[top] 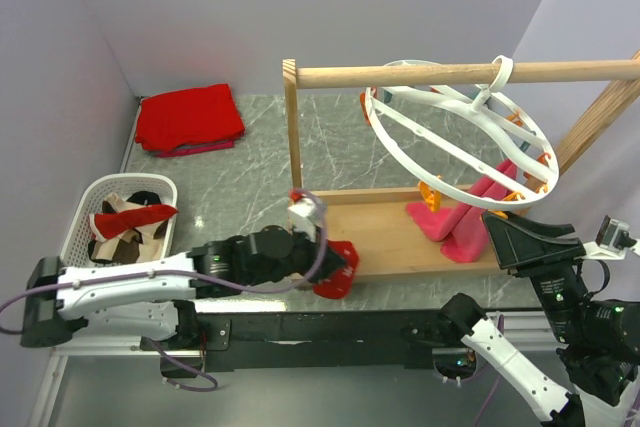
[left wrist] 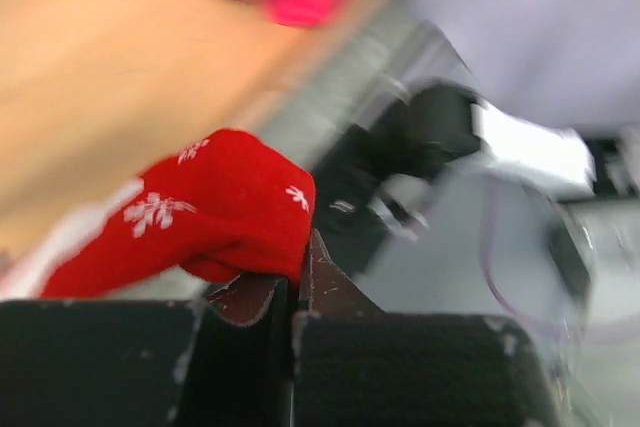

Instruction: Remove the socks clipped to the hanger

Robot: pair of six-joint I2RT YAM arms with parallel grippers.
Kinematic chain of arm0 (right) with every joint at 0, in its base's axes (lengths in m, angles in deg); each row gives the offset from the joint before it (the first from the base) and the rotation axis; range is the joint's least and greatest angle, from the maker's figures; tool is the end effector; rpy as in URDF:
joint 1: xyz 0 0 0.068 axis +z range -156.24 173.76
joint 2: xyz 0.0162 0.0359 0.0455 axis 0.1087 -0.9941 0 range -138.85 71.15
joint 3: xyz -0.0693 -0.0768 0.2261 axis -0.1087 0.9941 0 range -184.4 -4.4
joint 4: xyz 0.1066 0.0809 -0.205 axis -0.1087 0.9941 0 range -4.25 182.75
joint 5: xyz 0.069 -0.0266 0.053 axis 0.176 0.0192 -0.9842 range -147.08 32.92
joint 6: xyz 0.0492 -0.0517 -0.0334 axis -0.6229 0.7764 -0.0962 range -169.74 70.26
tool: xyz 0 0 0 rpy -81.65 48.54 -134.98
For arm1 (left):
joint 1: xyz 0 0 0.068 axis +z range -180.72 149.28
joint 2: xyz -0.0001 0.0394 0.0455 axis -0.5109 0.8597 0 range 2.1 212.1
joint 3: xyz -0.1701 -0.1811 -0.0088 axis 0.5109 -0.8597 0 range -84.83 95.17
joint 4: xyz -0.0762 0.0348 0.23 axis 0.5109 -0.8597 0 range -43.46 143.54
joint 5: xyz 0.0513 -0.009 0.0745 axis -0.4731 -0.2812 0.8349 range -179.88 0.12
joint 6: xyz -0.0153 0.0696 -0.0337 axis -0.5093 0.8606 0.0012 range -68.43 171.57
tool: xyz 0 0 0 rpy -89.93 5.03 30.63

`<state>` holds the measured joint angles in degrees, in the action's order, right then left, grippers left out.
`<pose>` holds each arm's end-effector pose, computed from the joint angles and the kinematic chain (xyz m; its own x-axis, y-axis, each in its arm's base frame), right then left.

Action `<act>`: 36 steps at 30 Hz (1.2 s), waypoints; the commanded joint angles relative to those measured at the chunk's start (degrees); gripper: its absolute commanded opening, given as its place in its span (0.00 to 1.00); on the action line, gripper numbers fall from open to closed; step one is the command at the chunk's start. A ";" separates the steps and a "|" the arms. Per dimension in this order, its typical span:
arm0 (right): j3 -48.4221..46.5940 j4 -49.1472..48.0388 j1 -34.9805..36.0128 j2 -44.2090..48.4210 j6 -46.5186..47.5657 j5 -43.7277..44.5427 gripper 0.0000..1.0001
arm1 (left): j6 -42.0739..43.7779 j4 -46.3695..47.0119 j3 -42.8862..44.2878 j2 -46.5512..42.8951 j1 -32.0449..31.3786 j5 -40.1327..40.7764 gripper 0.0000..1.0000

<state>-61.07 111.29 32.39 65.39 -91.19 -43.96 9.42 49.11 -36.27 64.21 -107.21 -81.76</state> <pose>0.0138 -0.0087 0.4115 -0.0455 0.7888 -0.6129 -0.5572 0.4893 0.6710 0.0741 -0.2673 0.2862 -0.6784 -0.0205 -0.7344 0.6419 0.4697 -0.6061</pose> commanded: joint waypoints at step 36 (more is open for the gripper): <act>-0.12 13.49 0.48 3.91 2.87 -1.87 0.99 | -9.88 -25.63 -3.99 -11.23 102.22 9.12 0.01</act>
<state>-61.07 124.58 32.42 67.99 -88.43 -45.81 -1.85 22.62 -37.67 50.63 -10.60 -70.09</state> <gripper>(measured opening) 0.990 0.045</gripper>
